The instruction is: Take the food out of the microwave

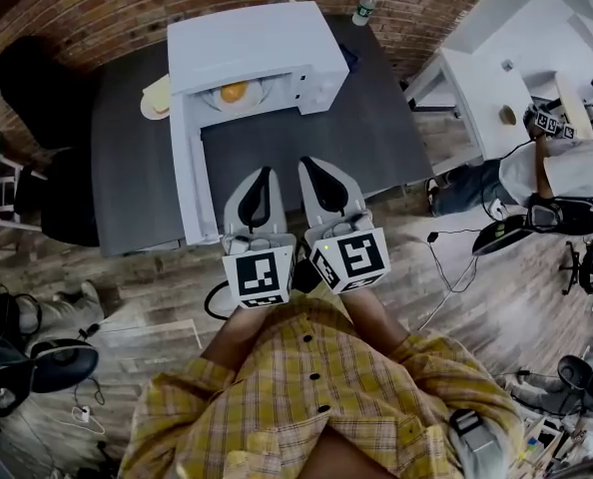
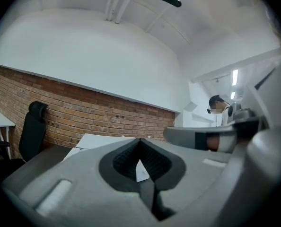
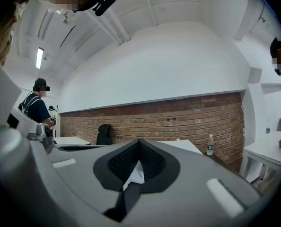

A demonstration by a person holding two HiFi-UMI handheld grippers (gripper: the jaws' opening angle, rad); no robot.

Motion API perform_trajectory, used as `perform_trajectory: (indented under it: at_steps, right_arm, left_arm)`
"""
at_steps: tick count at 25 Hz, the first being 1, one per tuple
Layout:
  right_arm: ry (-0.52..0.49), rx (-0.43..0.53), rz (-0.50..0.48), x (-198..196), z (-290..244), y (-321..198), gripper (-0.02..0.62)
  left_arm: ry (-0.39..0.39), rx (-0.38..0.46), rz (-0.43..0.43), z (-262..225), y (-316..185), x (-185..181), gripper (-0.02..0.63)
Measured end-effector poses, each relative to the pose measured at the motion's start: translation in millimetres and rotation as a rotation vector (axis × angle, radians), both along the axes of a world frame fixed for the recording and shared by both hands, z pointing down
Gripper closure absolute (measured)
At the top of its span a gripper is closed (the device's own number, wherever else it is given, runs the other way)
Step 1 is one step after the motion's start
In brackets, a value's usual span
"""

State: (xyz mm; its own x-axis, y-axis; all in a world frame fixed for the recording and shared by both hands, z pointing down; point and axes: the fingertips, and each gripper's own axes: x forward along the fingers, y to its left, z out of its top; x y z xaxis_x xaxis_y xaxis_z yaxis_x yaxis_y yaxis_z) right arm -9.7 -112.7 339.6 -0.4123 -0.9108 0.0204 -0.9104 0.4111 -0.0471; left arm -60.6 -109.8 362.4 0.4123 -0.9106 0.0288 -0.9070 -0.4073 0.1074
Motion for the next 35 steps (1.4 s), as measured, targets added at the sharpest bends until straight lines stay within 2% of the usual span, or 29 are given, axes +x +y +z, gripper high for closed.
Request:
perform_trajectory:
  at_steps: [10, 17, 23, 28, 31, 35]
  right_arm:
    - [-0.012, -0.002, -0.075, 8.8, 3.3, -42.9, 0.594]
    - [-0.005, -0.018, -0.112, 10.3, 17.3, -67.9, 0.594]
    - [-0.002, -0.033, -0.129, 15.5, 27.3, -86.4, 0.594]
    - [-0.005, -0.051, -0.145, 21.7, 33.7, -99.2, 0.594]
    - [-0.013, -0.068, -0.150, 25.9, 40.6, -106.9, 0.593]
    - [-0.019, -0.087, -0.152, 29.2, 48.8, -117.6, 0.594]
  left_arm:
    - [0.028, -0.037, -0.044, 6.5, -45.2, 10.7, 0.607]
    - [0.045, -0.092, -0.091, 26.0, -78.7, 7.5, 0.607]
    - [0.147, -0.192, -0.094, 53.0, -107.9, 12.1, 0.608]
    - [0.222, -0.233, -0.095, 73.9, -129.9, 14.2, 0.607]
    - [0.294, -0.291, -0.088, 92.0, -143.0, 16.2, 0.563]
    - [0.384, -0.391, -0.109, 125.8, -159.6, 13.4, 0.548]
